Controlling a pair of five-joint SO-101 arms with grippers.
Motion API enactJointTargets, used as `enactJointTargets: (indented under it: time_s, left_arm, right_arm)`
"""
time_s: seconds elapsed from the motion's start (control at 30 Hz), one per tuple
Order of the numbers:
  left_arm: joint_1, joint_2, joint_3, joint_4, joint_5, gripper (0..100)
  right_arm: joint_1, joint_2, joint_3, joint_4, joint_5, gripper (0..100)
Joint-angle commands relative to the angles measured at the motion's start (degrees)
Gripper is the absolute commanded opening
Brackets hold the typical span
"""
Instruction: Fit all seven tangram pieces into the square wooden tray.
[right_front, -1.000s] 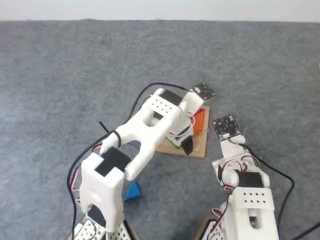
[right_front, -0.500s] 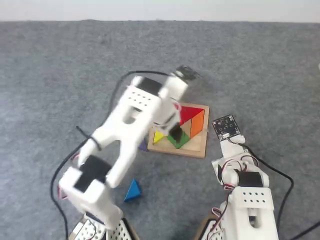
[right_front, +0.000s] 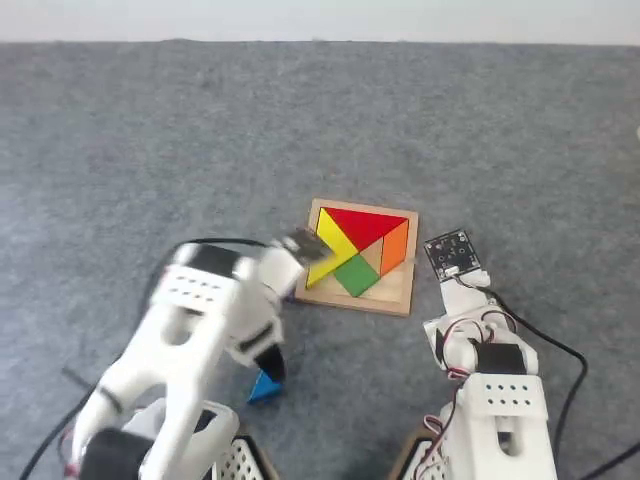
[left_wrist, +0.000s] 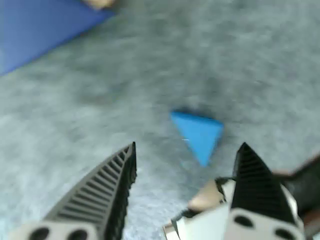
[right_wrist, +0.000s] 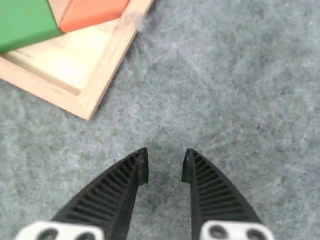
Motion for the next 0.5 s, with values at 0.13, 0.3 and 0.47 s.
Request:
enactJointTargets:
  time_s: [0.13,0.3,0.47]
  left_arm:
    - [-2.02,-0.79,6.99,-1.93,-14.95,30]
    - [4.31,3.16,9.27,-6.51,-16.26,30]
    - [8.53,9.67,10.77,-15.12,-12.31,30]
  right_arm:
    - [-1.63,-1.10,0.44,-1.19,-0.44,13.4]
    - [-1.63,-1.10,0.44,-1.19,-0.44,13.4]
    - [-1.63,-1.10,0.44,-1.19,-0.44,13.4]
